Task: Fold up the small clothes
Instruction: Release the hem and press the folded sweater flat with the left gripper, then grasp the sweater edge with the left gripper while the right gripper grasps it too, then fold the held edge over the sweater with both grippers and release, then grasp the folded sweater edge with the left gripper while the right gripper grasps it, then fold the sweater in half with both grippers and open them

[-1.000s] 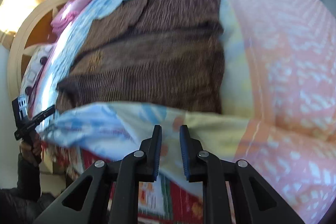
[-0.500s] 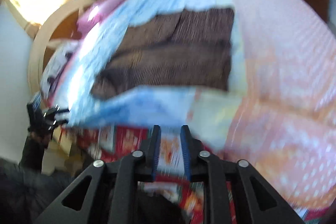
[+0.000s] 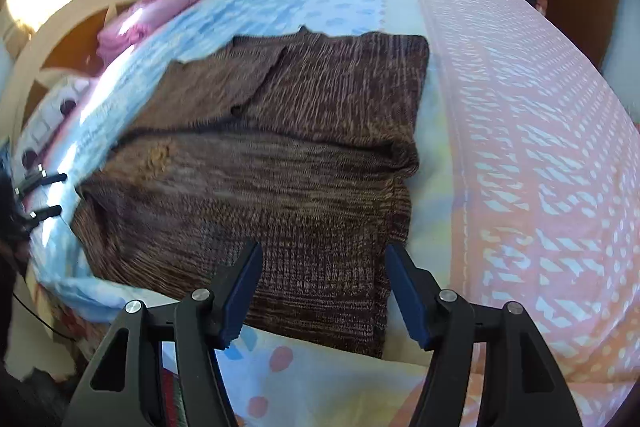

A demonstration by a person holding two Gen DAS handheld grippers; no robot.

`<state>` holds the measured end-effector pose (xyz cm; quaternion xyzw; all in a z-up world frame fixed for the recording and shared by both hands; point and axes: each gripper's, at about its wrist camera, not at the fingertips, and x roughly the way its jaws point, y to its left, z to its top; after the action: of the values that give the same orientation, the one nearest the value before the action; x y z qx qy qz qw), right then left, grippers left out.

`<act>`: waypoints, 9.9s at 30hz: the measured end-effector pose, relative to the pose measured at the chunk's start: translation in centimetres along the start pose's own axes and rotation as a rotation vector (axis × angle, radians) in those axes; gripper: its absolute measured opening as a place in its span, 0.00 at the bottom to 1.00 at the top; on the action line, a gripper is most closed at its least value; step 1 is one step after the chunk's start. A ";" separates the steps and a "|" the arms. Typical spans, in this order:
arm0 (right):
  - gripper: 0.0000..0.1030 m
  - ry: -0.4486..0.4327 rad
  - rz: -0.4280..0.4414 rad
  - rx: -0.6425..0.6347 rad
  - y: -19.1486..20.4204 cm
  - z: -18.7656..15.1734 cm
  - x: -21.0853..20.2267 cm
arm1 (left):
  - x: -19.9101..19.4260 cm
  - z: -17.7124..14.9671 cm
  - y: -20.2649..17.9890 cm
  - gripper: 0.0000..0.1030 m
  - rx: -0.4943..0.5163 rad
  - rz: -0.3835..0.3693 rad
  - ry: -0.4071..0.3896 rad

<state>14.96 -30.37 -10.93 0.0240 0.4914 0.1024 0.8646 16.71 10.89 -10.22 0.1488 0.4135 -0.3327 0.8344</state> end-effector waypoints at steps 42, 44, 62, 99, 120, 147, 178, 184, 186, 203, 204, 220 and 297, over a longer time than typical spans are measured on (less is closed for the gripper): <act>0.36 0.077 0.043 -0.029 0.0 0.2 1.6 | 7.3 3.8 2.8 0.41 -0.162 -0.149 -0.030; 0.37 0.067 0.050 -0.040 0.2 0.4 1.9 | 7.4 3.8 2.6 0.45 -0.161 -0.143 -0.032; 0.08 -0.145 -0.045 -0.169 2.2 6.4 -4.3 | 2.7 7.6 3.4 0.08 -0.262 -0.088 -0.205; 0.20 -0.173 -0.420 -0.085 -4.8 18.0 12.0 | 16.9 16.3 13.5 0.32 -0.560 0.292 -0.092; 0.21 -0.577 -0.193 0.241 1.6 15.7 5.7 | 12.4 15.7 3.5 0.56 -0.497 0.267 -0.285; 0.21 -0.453 -0.277 0.284 8.1 -11.6 -2.5 | 3.8 -3.5 -11.2 0.56 -0.357 0.177 -0.254; 0.12 -0.318 -0.128 0.024 15.4 11.3 10.8 | 10.9 8.9 8.9 0.78 -0.758 0.380 -0.201; 0.12 -0.250 -0.062 0.083 14.0 11.4 12.5 | 12.4 9.2 8.9 0.77 -0.782 0.250 -0.184; 0.12 -0.250 -0.072 0.076 14.1 11.3 12.6 | 12.4 9.4 8.6 0.57 -0.769 0.255 -0.177; 0.12 -0.350 0.053 0.249 10.0 10.5 9.5 | 10.1 16.4 1.6 0.11 -0.566 0.225 -0.298; 0.12 -0.367 0.050 0.270 9.2 10.4 8.8 | 10.2 17.1 0.4 0.11 -0.536 0.208 -0.301; 0.51 -0.304 0.277 0.486 1.3 9.4 7.5 | 10.6 16.5 -4.5 0.67 -0.440 0.041 -0.253; 0.09 -0.184 0.023 0.010 -4.9 18.5 7.1 | 14.7 22.2 -14.0 0.12 -0.127 -0.240 -0.326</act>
<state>35.02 -32.59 -8.10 0.0433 0.4098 0.1072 0.9048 26.75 -17.33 -7.78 -0.0103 0.3079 -0.4225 0.8524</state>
